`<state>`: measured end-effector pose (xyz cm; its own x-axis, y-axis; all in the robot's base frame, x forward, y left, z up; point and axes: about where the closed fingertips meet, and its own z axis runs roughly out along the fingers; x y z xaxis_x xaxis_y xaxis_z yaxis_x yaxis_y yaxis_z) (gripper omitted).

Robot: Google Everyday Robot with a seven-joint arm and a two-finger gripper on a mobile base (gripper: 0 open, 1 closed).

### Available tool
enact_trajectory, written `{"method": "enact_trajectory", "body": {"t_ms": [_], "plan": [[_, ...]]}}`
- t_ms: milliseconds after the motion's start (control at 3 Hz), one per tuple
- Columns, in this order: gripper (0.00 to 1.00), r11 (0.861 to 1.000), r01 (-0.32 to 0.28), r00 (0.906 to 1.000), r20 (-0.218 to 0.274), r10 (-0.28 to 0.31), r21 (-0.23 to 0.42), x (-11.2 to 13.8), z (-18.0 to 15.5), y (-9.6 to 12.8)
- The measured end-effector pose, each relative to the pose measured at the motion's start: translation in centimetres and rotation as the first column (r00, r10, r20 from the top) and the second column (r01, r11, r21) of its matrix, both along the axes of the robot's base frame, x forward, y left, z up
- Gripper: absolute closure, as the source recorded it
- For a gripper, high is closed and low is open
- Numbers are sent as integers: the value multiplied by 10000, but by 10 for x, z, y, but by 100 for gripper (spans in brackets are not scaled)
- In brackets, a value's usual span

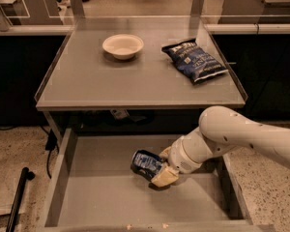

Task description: Place pepsi can into top drawer

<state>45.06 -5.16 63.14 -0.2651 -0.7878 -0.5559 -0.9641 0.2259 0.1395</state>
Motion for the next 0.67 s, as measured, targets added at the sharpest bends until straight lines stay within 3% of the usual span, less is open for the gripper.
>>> {"method": "enact_trajectory", "body": {"t_ms": [333,667], "plan": [[100,9997,88,9999,-145,-91,-218,-1,-5,0],[89,9996,105,9998,-175,-110,-257,-1,-6,0]]}}
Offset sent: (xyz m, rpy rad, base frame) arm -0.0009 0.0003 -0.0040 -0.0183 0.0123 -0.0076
